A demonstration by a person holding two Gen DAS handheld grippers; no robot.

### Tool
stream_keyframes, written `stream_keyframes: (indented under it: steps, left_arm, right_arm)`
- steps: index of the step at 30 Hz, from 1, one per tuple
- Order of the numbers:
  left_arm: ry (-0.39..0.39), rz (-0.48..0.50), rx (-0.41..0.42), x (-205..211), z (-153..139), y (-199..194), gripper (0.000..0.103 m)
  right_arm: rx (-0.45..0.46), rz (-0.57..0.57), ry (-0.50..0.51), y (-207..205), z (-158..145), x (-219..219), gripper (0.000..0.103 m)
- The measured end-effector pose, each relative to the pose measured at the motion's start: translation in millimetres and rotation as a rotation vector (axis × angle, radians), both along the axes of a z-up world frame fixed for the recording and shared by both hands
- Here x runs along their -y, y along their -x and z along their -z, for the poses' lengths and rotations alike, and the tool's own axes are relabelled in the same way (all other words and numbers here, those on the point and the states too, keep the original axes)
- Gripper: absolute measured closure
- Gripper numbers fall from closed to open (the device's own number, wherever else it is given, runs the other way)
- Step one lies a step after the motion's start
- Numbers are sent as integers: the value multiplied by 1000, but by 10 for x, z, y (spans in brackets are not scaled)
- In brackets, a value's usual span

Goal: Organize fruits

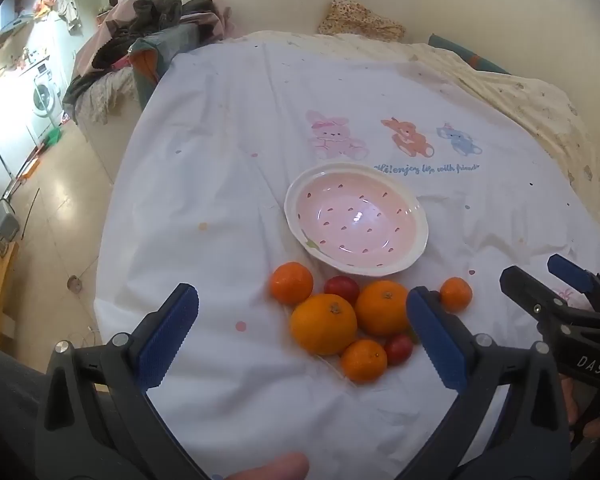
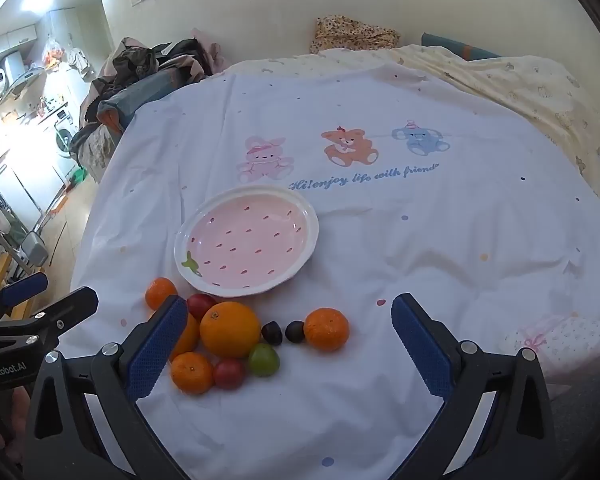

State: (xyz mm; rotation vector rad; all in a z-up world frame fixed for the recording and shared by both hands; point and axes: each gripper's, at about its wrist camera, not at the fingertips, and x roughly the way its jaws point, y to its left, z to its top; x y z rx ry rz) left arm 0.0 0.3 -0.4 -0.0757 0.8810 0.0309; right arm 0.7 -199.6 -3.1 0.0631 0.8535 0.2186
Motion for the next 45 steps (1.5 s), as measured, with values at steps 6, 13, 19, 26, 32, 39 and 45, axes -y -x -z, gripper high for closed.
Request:
stream_keyframes:
  steps: [6, 13, 19, 26, 32, 39, 45]
  left_arm:
    - [35, -8, -2, -74, -13, 18, 1]
    - [18, -10, -4, -24, -26, 20, 1]
    - [19, -12, -5, -35, -7, 9, 1]
    - [15, -11, 0, -34, -10, 16, 1]
    - [13, -18, 1, -52, -8, 26, 1]
    - [17, -18, -6, -62, -23, 17, 1]
    - [17, -19, -5, -65, -25, 13, 1]
  right_arm:
    - [-7, 1, -1, -3, 8, -1, 0]
    - [-11, 1, 1, 3, -8, -15, 0]
    - [-5, 7, -2, -14, -27, 8, 0]
    - [7, 1, -4, 11, -42, 5, 0]
    - [10, 0, -8, 17, -56, 20, 0]
    - [10, 0, -9, 17, -58, 19, 0]
    - [11, 1, -8, 19, -60, 19, 0]
